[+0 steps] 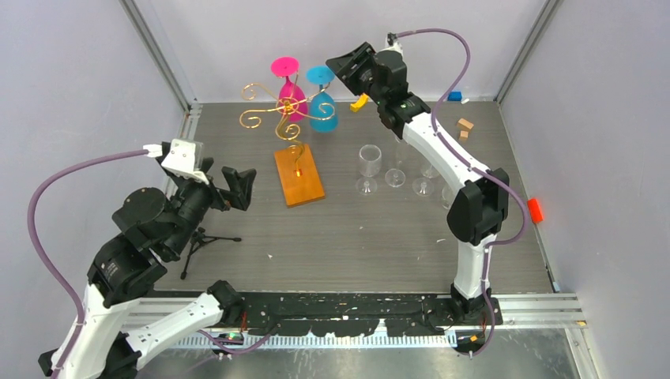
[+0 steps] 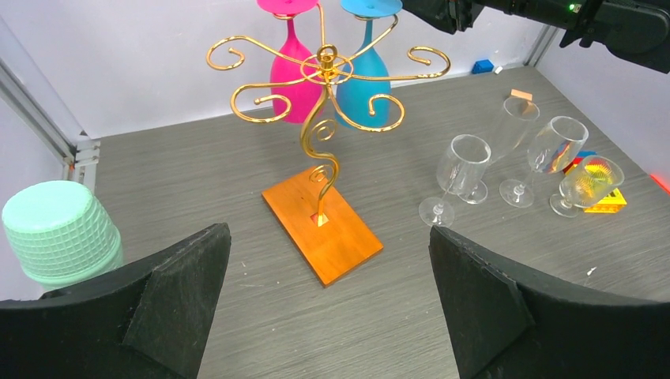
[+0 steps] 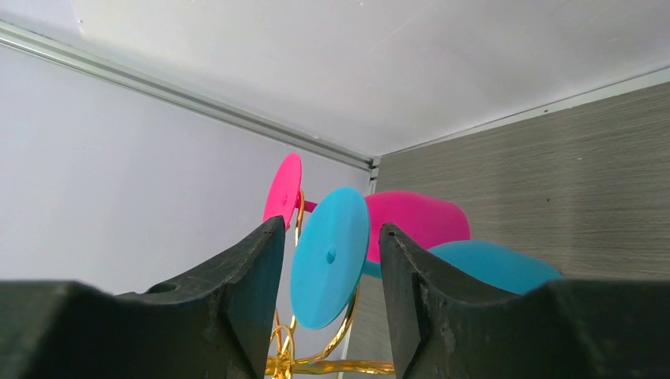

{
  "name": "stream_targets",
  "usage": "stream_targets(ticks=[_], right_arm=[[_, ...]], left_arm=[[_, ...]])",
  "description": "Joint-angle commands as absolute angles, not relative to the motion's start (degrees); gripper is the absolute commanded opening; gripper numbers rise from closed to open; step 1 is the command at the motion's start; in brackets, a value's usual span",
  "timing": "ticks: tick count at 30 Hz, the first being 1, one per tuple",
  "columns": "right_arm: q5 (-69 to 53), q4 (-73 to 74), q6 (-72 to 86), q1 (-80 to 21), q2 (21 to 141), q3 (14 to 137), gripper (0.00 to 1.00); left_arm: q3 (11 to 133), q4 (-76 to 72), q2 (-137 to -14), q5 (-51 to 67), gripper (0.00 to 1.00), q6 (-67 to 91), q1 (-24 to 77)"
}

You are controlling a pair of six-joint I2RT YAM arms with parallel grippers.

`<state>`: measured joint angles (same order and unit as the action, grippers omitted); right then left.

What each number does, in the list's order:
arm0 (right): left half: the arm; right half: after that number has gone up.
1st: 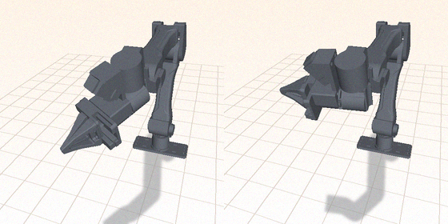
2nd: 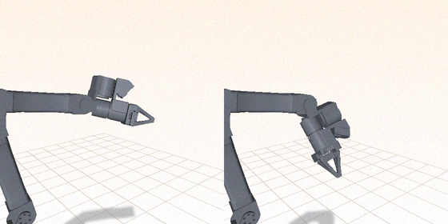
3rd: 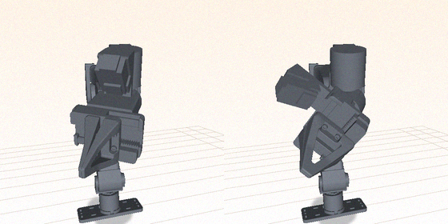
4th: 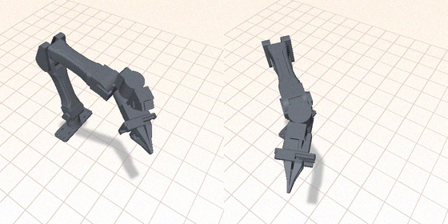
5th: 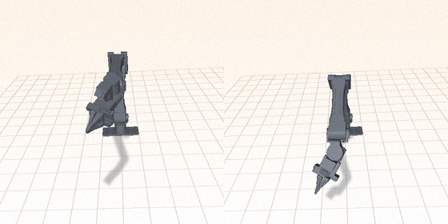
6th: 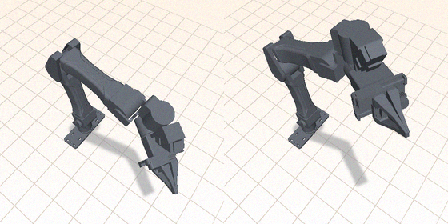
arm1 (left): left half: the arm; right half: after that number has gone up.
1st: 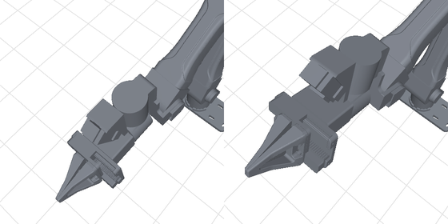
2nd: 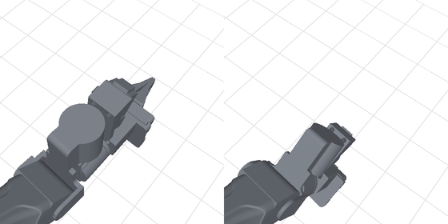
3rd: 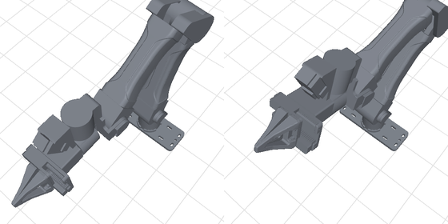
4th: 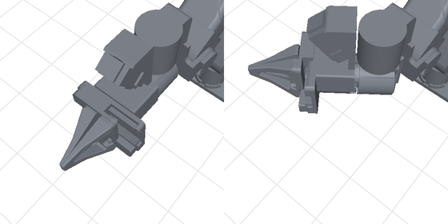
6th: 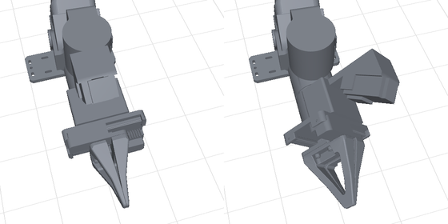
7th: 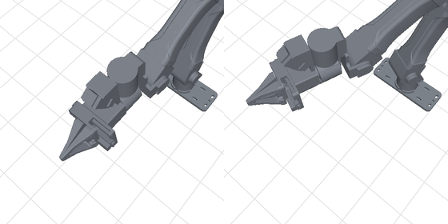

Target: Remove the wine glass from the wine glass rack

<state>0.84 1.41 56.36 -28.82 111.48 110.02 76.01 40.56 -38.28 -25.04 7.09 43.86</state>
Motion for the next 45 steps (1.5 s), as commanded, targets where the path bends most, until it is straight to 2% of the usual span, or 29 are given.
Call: stream_targets(ticks=[1,7,12,13,15,22,38,45], right_arm=[[-1.5,-1.1,58.5,-28.6,113.1,113.3,0.52],[-5.0,-1.8,60.4,-28.3,114.5,114.2,0.45],[-5.8,-2.6,60.6,-28.3,114.4,113.9,0.30],[-5.9,-2.7,60.5,-28.3,114.3,113.7,0.24],[-5.6,-2.9,60.4,-28.3,114.0,113.6,0.17],[-3.8,-1.7,58.7,-28.3,112.7,113.3,0.02],[-2.7,-6.2,67.2,-28.4,106.0,106.5,0.00],[-6.3,-5.8,70.5,-28.6,105.3,105.9,0.00]], left_arm=[[75.6,38.4,-39.4,-25.3,1.00,6.9,43.7],[75.8,38.9,-40.3,-25.4,1.00,7.1,43.7],[75.7,38.8,-40.4,-25.4,1.00,7.0,43.7],[75.6,38.7,-40.5,-25.5,1.00,7.0,43.7],[75.5,38.7,-40.4,-25.4,1.00,7.0,43.7],[75.2,38.4,-40.6,-25.5,1.00,7.0,43.7],[74.9,37.7,-40.5,-25.8,1.00,6.6,43.7],[74.7,37.3,-40.5,-25.8,1.00,6.6,43.7]])
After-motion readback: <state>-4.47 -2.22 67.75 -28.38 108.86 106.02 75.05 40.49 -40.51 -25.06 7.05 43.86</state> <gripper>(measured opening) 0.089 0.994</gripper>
